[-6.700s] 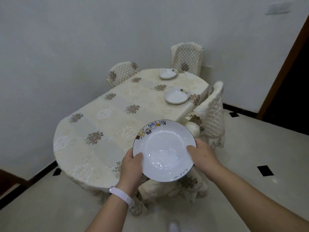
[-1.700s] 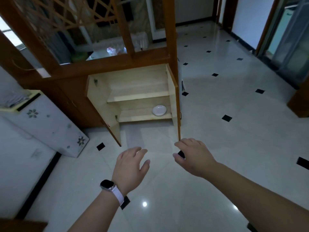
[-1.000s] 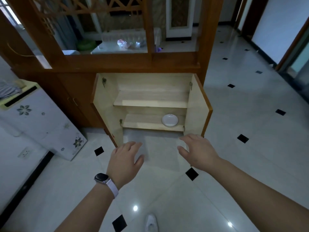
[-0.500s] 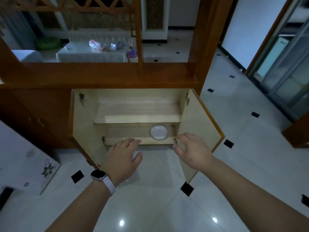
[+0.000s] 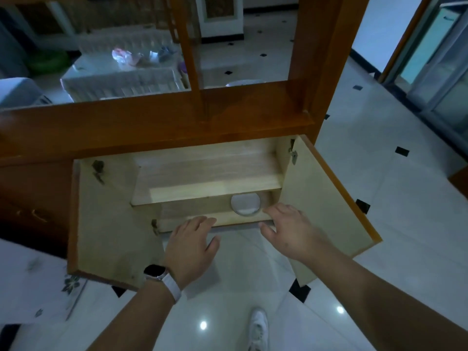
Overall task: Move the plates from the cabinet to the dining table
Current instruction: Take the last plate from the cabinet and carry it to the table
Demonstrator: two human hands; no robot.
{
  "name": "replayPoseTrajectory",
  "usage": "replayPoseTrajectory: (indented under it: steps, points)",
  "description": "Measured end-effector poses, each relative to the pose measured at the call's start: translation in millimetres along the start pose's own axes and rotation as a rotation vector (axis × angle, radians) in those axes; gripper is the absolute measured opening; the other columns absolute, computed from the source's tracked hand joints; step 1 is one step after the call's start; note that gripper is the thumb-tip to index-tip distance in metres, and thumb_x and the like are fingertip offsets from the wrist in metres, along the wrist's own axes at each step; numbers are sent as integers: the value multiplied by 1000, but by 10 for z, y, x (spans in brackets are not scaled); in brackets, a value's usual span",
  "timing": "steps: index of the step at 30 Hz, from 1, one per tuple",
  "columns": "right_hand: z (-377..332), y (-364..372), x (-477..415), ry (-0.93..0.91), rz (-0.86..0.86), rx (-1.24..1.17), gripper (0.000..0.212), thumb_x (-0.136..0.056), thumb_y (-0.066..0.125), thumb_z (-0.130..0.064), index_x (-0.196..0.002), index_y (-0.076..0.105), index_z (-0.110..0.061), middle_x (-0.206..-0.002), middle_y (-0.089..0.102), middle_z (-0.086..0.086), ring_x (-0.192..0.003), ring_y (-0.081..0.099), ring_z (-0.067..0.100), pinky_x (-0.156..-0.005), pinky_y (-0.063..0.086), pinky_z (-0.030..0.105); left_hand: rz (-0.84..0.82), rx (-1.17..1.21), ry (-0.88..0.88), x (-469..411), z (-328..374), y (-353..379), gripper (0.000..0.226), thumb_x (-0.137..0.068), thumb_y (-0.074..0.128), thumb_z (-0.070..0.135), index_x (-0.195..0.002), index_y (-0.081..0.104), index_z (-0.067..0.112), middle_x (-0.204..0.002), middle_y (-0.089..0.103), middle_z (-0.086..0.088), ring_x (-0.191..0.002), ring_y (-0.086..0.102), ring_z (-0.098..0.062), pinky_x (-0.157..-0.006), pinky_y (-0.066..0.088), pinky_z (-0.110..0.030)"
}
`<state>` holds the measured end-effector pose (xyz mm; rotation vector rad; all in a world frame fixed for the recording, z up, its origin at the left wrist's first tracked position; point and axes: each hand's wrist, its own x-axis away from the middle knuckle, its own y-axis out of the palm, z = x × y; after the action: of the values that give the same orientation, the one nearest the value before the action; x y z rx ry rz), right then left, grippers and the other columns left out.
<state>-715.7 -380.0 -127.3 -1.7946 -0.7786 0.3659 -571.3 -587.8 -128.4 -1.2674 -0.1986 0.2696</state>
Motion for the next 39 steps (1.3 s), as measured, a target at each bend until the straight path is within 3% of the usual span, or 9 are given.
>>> replayPoseTrajectory:
  steps: [9, 14, 20, 23, 27, 34, 39]
  points:
    - [274, 249, -806, 22, -59, 37, 52, -97, 36, -50, -142, 43, -25, -144, 46, -6, -132, 37, 16, -105, 27, 32, -89, -54, 56, -1004, -395, 414, 58, -86, 34, 50, -127, 60, 19, -125, 62, -5, -110, 56, -30, -90, 40, -37]
    - [446, 648, -1210, 78, -87, -22, 83, -79, 13, -65, -141, 46, -21, -144, 47, -1, -131, 39, 20, -107, 29, 36, -207, -39, 86, -1397, -612, 832, 66, -85, 26, 55, -132, 56, 19, -136, 56, -9, -122, 51, -32, -103, 36, -42]
    - [668, 1157, -1729, 142, -92, -2, 75, -84, 21, -61, -139, 49, -19, -141, 50, 0, -129, 42, 22, -106, 29, 37, -296, -59, 120, -1829, -943, 1504, 64, -86, 28, 54, -131, 59, 19, -136, 57, -10, -120, 54, -31, -102, 36, -43]
    - [880, 1612, -2043, 168, -74, -10, 73, -82, 24, -59, -131, 57, -16, -132, 57, 3, -119, 50, 25, -100, 36, 38, -333, -92, 177, -2046, -1195, 2037, 64, -86, 29, 53, -130, 60, 18, -133, 59, -11, -117, 56, -32, -100, 39, -44]
    - [1234, 2438, -2482, 166, -43, 31, 53, -84, 45, -49, -120, 64, -15, -120, 63, 4, -108, 56, 29, -89, 44, 40, -338, -101, 209, -2416, -1568, 2892, 62, -86, 31, 52, -127, 61, 18, -133, 58, -11, -116, 56, -33, -99, 40, -45]
    - [1884, 3916, -3219, 138, -82, 129, 50, -93, 42, -50, -134, 50, -23, -140, 47, -3, -126, 42, 22, -103, 35, 42, -290, -104, 229, -3021, -2226, 4413, 51, -81, 43, 47, -115, 67, 17, -119, 66, -12, -103, 63, -36, -87, 49, -48]
    - [2282, 4741, -3695, 115, -34, 170, 48, -92, 46, -47, -131, 54, -20, -136, 52, 1, -123, 46, 24, -98, 34, 40, -334, -133, 210, -3447, -2650, 5318, 61, -82, 35, 53, -124, 61, 17, -129, 60, -14, -112, 58, -38, -90, 47, -48]
